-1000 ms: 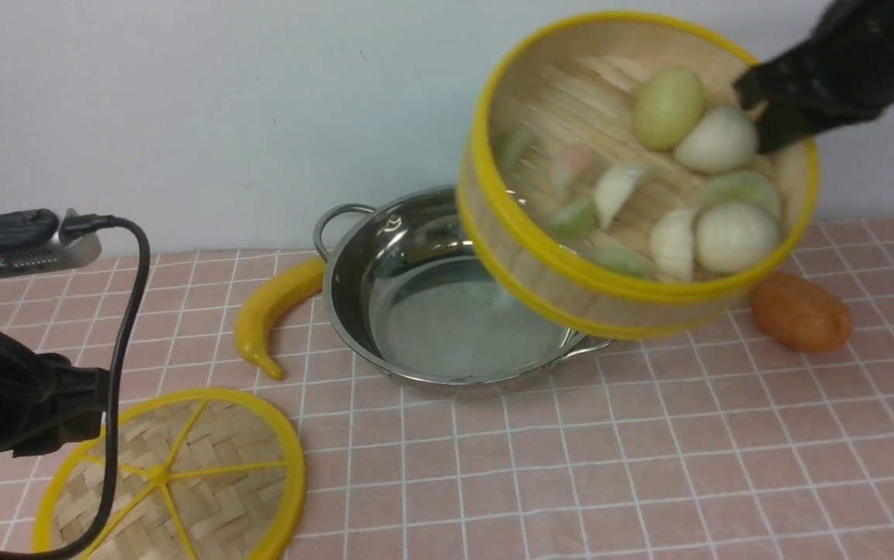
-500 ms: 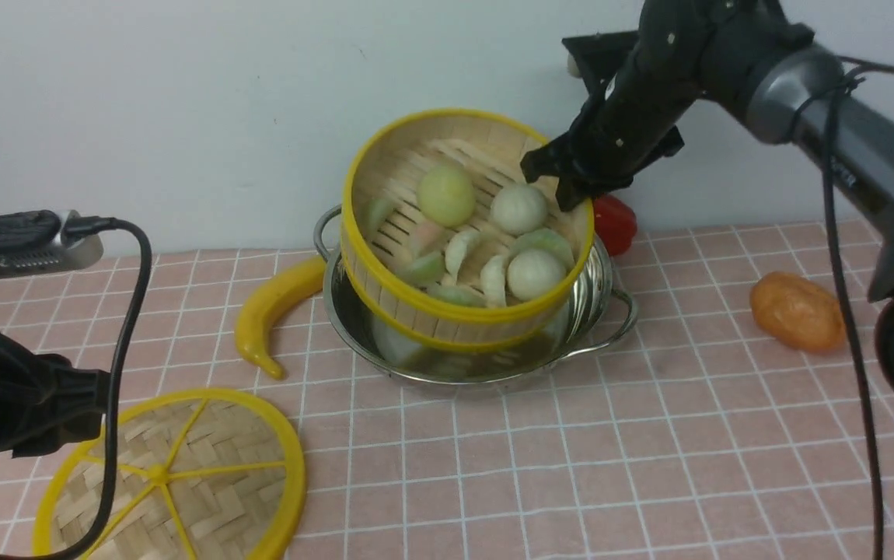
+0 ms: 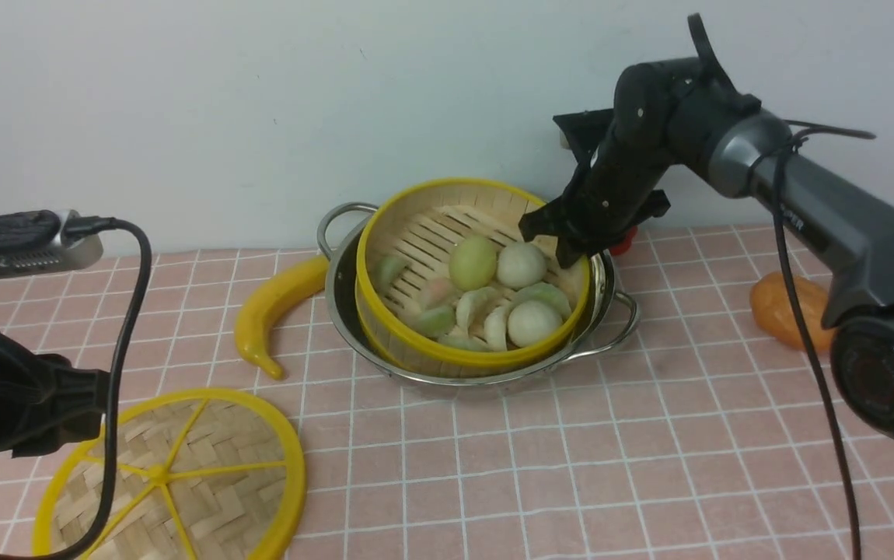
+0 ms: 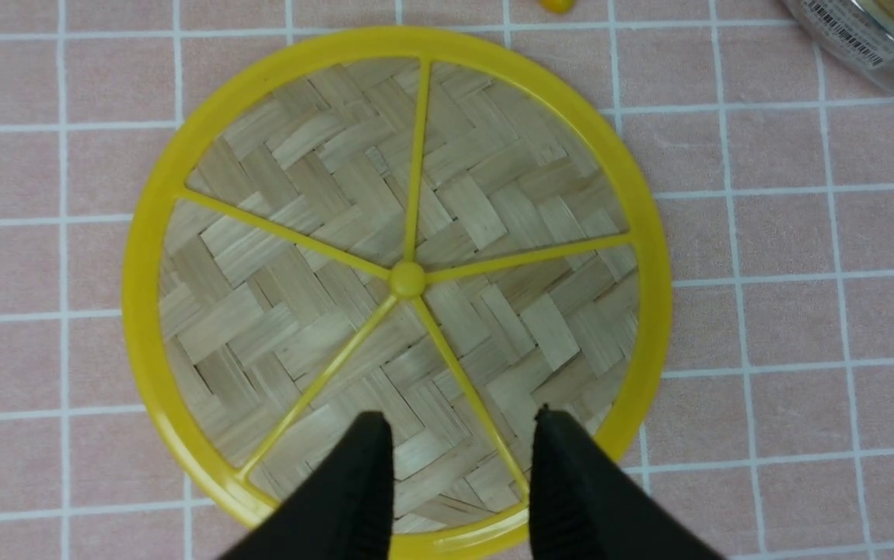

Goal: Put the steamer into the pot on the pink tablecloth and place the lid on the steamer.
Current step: 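Place the bamboo steamer basket of food into the steel pot with the right gripper, then grasp the bamboo steamer lid lying on the table by its centre knob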

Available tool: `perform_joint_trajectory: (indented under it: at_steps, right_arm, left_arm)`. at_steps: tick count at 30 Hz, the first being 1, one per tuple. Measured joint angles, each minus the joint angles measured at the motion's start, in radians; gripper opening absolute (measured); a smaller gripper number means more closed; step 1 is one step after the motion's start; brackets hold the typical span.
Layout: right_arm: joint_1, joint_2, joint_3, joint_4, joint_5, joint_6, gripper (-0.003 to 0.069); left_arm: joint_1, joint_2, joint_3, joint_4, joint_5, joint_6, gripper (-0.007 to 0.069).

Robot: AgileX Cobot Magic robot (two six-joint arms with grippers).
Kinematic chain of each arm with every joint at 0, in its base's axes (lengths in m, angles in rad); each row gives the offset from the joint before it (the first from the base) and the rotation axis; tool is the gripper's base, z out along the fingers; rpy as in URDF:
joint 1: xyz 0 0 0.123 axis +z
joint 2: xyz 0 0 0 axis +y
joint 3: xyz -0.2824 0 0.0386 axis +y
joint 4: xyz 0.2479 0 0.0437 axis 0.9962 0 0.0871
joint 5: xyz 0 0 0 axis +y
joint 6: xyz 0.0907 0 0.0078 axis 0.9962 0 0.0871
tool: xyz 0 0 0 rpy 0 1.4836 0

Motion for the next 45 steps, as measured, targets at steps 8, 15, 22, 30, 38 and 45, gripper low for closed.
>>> perform_joint_trajectory:
  at_steps: [8, 15, 22, 30, 38, 45]
  right_arm:
    - [0.001, 0.000, -0.001, 0.015, -0.004, 0.004, 0.0193]
    - [0.001, -0.046, -0.001, 0.015, -0.003, 0.004, 0.0394]
    - [-0.009, -0.213, -0.001, -0.013, -0.002, 0.004, 0.0477]
    - [-0.013, -0.528, -0.002, -0.006, -0.007, -0.003, 0.0482]
    - [-0.013, -0.739, -0.004, 0.017, -0.007, -0.050, 0.0482]
    - [-0.013, -0.799, -0.004, 0.017, -0.006, -0.064, 0.0482]
  left_arm:
    - [0.000, 0.000, 0.000, 0.000, -0.031, 0.000, 0.0243]
    - [0.000, 0.067, 0.000, -0.001, -0.050, 0.000, 0.0243]
    - [0.000, 0.248, 0.000, -0.038, -0.108, 0.000, 0.0243]
    - [0.000, 0.437, 0.000, -0.043, -0.164, 0.000, 0.0243]
    - [0.000, 0.534, -0.001, -0.045, -0.240, 0.000, 0.0243]
    - [0.000, 0.551, -0.004, -0.046, -0.247, 0.000, 0.0166]
